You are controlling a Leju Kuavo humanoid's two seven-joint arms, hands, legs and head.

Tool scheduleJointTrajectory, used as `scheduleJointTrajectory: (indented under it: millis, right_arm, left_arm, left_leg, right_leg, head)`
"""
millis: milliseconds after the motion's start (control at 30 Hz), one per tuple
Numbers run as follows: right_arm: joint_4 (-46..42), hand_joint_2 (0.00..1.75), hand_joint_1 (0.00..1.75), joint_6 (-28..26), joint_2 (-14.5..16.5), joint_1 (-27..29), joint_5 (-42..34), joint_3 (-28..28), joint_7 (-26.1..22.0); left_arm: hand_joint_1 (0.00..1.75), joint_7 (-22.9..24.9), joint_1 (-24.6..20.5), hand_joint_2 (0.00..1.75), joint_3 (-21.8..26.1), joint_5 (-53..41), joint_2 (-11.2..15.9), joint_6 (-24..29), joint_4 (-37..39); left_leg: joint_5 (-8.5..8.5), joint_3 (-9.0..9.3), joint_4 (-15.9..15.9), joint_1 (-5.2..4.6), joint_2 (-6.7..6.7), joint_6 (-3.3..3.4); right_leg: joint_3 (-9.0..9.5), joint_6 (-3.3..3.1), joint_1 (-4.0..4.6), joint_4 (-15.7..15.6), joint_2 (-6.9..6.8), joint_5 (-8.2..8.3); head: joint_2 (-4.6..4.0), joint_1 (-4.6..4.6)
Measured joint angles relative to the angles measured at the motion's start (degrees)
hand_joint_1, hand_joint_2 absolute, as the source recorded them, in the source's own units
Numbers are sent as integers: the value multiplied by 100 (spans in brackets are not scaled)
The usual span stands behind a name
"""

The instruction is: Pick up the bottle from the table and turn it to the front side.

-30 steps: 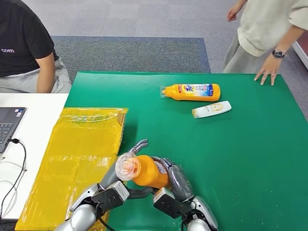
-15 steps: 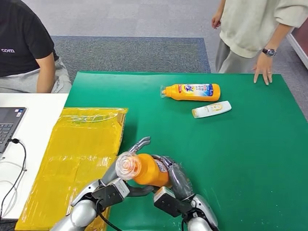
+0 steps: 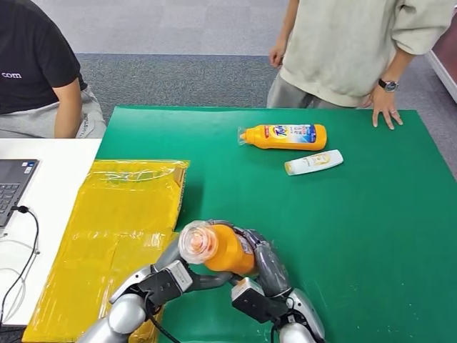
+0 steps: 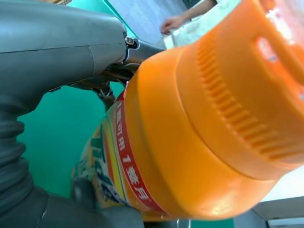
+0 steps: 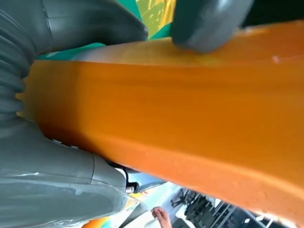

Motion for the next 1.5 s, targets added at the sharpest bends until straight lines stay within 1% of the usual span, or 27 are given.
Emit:
scheduleJointTrajectory:
  millis: [67,167,200,300,333,433,533,800,1133,1267,1333,1500]
  right_arm:
    - [0,175,143,50,0,-32,-27,1,-7]
    - [0,175,131,109,0,-57,-80,5,-10]
    - [0,175,118,121,0,-59,-93,8,-12]
    - [0,175,49,141,0,-63,-110,15,-22]
    - [0,175,33,145,0,-64,-117,19,-27]
    - [0,175,13,152,-1,-65,-145,50,-37]
    - [0,175,0,155,-2,-60,-171,91,-42]
    - [0,175,0,167,-2,-46,-283,116,-36]
    - [4,175,0,183,-2,-5,-316,120,-1]
    - [22,175,0,175,-1,49,-321,120,12]
    - [32,175,0,167,0,76,-319,120,13]
    - [54,175,0,151,0,143,-292,120,13]
  left_arm:
    - [175,-62,-24,175,21,58,-1,7,24]
    - [175,-149,-29,175,55,89,4,38,34]
    - [175,-177,-29,175,64,89,7,51,35]
    - [175,-248,-26,175,74,87,16,93,36]
    - [175,-262,-24,175,76,86,21,115,36]
    - [175,-292,-13,175,116,77,31,202,36]
    - [175,-313,-11,175,189,37,38,305,36]
    - [175,-367,26,175,282,-177,62,531,10]
    - [175,-325,168,175,335,-443,223,658,-269]
    - [175,-210,255,175,399,-657,371,684,-436]
    - [175,-125,301,175,450,-719,480,607,-530]
    - [175,44,506,175,656,-815,878,275,-809]
  left_leg:
    - [1,0,0,0,0,0]
    - [1,-1,0,0,0,1]
    - [1,-1,0,0,0,1]
    - [1,-2,0,0,0,1]
    - [1,-2,0,0,0,1]
    - [1,-2,0,0,0,1]
    - [3,-2,0,0,0,1]
    - [4,-3,0,0,0,1]
    - [4,-3,0,0,0,1]
    - [4,-4,0,0,0,0]
    - [4,-4,0,0,0,0]
    - [4,-5,-1,0,0,0]
  right_leg:
    - [0,-1,0,1,0,1]
    - [0,-1,0,1,0,1]
    - [0,-1,0,1,0,1]
    - [0,-1,0,1,0,1]
    - [0,-1,0,1,0,1]
    - [-1,-1,0,1,0,1]
    - [-1,-1,0,1,0,1]
    - [-1,-1,0,2,-1,1]
    - [-2,-1,0,2,0,1]
    - [-2,-1,0,2,0,1]
    - [-2,-1,0,2,0,1]
    - [-4,-1,1,3,0,1]
  head:
    - [0,0]
    - [0,1]
    - [0,1]
    - [0,1]
    - [0,2]
    - [0,1]
    - [0,1]
    - [0,1]
    - [0,1]
    - [0,1]
    - [0,1]
    - [0,1]
